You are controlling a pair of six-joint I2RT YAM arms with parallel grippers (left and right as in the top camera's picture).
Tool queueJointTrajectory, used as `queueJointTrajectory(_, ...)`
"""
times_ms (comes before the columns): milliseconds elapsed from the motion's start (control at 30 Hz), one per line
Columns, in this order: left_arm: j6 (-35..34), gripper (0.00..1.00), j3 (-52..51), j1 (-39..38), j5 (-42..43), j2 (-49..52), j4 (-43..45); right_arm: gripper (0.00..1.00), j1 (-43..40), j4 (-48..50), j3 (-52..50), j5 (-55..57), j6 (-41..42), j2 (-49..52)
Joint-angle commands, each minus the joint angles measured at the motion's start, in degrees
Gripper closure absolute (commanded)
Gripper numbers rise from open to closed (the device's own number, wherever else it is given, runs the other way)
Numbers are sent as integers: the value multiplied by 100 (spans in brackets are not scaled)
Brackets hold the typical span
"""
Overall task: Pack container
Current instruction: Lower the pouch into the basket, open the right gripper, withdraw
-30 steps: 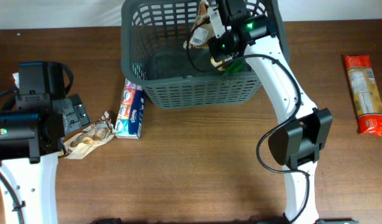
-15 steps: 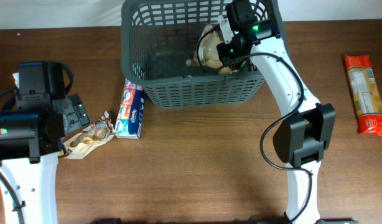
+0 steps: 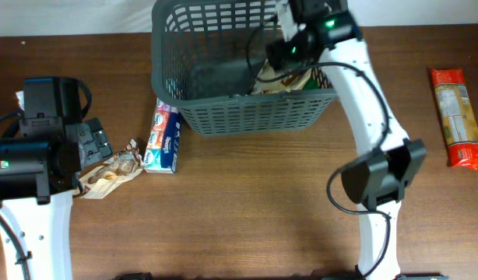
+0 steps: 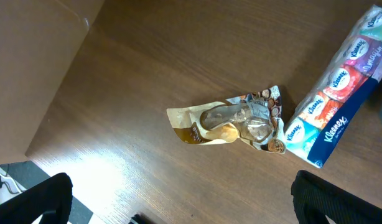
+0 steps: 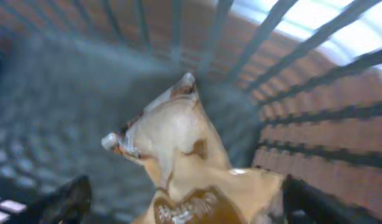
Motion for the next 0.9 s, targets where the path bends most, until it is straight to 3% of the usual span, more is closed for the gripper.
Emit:
queueJointTrajectory(0,24,1,20,33,-61,9,-11,1,-269,-380,1545,361,61,-332)
queueJointTrajectory(167,24,1,20,33,-59,9,-70,1,-1019,-1390,3646,966,61,-385)
queueJointTrajectory(200,24,1,20,35,-59,9,-70,1,-1202,-1504,3696,1084,63,-466)
queueJointTrajectory(433,24,1,20,33,-59,9,-68,1,-2524,-2535,3679,1139,63,-721)
queueJointTrajectory(600,24,1,20,33,48,9,-2,1,-3209,-2769,3399,-55,61,-726)
queueJointTrajectory(667,24,1,20,33,46,9,13,1,-3434,-2776,3250,-31,127,-726)
queueJointTrajectory(800,24,1,20,33,48,9,13,1,-3963,-2761,2741,1038,1574,-708)
queueJointTrajectory(867,24,1,20,33,48,9,11,1,-4216,-2651,2444,1263,1711,-662)
